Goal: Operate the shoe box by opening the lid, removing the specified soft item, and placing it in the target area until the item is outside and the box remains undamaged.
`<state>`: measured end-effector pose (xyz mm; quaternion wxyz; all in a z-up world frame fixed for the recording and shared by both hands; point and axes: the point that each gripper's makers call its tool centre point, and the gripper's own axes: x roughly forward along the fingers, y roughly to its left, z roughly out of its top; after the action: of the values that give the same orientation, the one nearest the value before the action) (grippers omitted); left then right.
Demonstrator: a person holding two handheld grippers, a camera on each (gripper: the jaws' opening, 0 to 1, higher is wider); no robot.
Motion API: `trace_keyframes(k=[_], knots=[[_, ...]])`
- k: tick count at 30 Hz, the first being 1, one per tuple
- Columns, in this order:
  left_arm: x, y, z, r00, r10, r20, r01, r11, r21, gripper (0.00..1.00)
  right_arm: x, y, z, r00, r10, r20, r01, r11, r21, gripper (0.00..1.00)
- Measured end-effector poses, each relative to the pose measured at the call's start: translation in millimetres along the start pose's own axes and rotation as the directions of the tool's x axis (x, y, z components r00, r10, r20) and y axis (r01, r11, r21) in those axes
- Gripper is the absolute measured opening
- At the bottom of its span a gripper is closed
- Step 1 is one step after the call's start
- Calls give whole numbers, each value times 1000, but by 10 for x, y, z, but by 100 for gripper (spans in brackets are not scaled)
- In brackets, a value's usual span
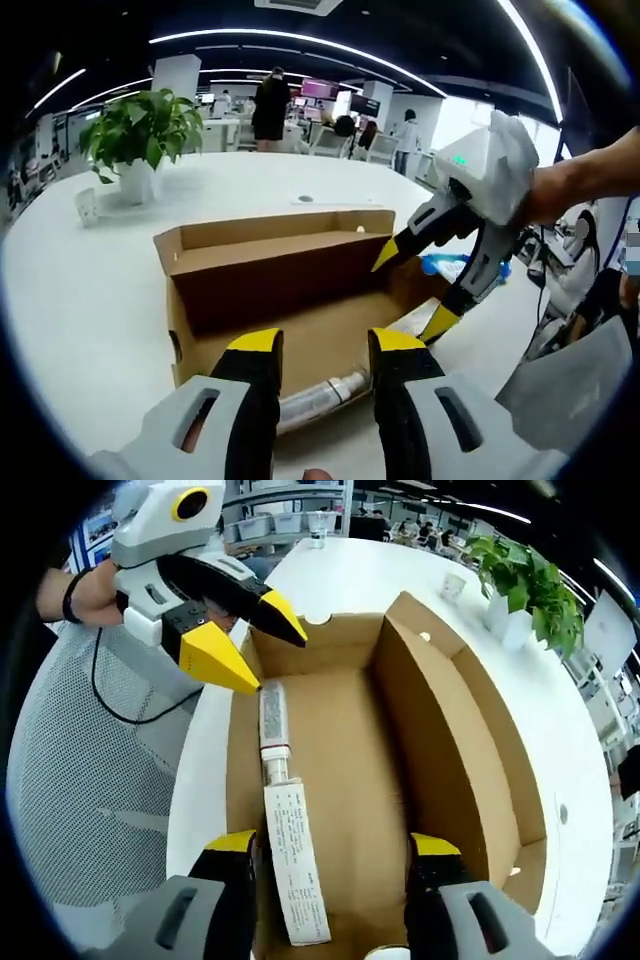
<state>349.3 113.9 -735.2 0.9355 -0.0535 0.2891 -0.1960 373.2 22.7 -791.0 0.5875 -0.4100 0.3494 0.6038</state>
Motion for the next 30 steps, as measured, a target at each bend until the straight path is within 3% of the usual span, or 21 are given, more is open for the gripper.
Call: trace_keyframes(k=[3,7,9,16,30], knots=[[2,-2,-5,1000,-1,-2,1,1000,1,34,80,-9,-86,997,-15,-70,11,998,-59,50],[3,6,-5,1000,0,-2,0,1000,1,34,171,33,-139,994,-8,-111,0,997,-72,43],[3,6,-1,1000,-1,0,1,1000,-3,34,208,66,-228,987,-2,-162,-11,997,-74,39],[-1,18,-6,1000,5,1,-5,1000,-10,34,309,183,-279,985,28,-171,-35,999,-38,18],[8,1,-15,1000,8,-1,-8,1000,-5,34,175,137,-206,995,10,-103,-7,1000,24,17]])
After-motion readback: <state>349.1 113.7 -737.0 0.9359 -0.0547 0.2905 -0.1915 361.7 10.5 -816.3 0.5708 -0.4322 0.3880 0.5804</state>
